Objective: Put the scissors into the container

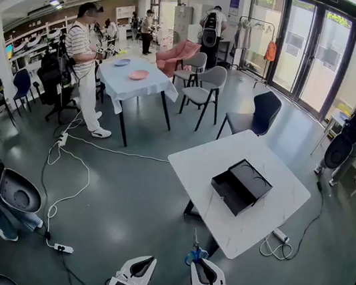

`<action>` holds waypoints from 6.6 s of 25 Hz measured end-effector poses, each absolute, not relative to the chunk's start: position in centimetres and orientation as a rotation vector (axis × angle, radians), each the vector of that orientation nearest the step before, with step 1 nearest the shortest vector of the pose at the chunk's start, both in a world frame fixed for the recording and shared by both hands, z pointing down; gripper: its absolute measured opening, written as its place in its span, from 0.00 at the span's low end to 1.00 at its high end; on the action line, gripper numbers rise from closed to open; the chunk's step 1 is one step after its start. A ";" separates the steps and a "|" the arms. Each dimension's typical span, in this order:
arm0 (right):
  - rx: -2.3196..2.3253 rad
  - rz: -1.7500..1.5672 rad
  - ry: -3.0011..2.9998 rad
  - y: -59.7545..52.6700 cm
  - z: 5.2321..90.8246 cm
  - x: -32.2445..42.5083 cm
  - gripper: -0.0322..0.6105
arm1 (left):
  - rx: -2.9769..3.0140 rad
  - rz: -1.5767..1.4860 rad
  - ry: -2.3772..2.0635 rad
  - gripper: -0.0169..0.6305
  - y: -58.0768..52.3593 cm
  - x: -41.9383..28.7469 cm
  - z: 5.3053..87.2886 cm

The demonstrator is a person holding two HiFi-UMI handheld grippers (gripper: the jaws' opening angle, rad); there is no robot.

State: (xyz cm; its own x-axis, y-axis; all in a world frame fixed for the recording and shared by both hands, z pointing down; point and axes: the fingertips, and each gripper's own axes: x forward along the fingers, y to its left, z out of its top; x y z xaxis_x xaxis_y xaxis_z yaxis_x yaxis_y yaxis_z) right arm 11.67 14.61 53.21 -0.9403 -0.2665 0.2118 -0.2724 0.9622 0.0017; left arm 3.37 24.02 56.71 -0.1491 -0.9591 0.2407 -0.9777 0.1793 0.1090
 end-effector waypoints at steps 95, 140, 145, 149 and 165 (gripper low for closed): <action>0.754 0.116 -2.927 -7.1 50.9 -3.7 0.16 | 2.225 0.214 -2.014 0.04 1.4 -12.1 55.1; 0.987 0.137 -2.809 -18.3 51.9 -8.4 0.16 | 2.407 0.253 -1.721 0.04 -11.6 -16.3 55.9; 1.027 0.143 -2.802 -21.0 52.0 -7.2 0.16 | 2.422 0.280 -1.697 0.04 -14.9 -15.7 55.9; 1.038 0.161 -2.792 -22.9 53.0 -5.6 0.16 | 2.408 0.297 -1.732 0.04 -17.2 -16.1 55.8; 1.028 0.165 -2.641 -27.2 58.5 -4.4 0.16 | 2.435 0.354 -1.629 0.04 -23.9 -16.9 59.8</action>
State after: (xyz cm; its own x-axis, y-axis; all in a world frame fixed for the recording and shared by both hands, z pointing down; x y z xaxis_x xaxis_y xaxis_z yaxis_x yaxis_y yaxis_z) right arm -4.45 -27.15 58.52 -0.6983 -0.6412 0.3183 -0.6759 0.7370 0.0020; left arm -16.85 -23.91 59.82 0.3674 -0.8801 0.3007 -0.9255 -0.3779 0.0247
